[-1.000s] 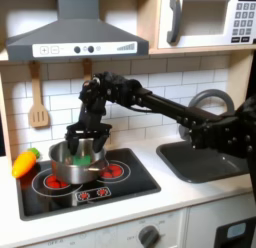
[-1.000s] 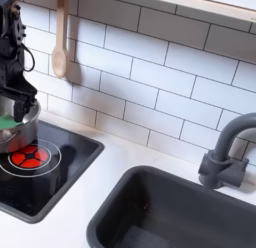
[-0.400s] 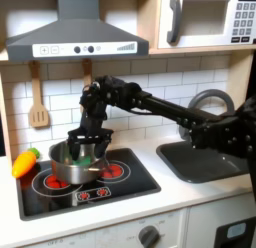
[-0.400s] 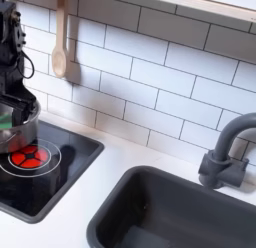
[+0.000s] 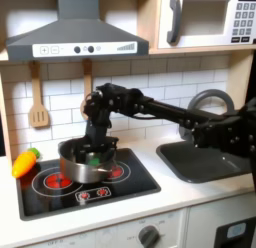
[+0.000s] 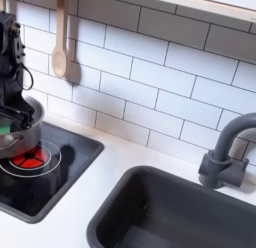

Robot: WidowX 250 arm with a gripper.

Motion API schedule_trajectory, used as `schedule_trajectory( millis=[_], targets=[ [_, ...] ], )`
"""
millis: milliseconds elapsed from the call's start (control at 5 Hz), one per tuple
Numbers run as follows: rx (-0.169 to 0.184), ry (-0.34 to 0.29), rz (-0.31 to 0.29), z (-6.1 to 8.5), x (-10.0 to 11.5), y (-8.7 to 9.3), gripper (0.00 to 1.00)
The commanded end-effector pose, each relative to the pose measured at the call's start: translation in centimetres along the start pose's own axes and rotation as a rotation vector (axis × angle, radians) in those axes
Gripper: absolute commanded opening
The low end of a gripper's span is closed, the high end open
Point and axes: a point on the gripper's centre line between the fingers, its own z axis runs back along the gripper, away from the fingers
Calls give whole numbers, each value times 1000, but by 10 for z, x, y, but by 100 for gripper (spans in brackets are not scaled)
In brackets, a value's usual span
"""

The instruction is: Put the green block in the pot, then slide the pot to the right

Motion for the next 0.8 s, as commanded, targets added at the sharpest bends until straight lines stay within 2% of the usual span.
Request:
schedule_trajectory(
  millis=[0,600],
  targets=[
    [-17,-3,-55,7,-7,-24,100],
    [-36,4,-78,10,-14,-43,100]
  ],
)
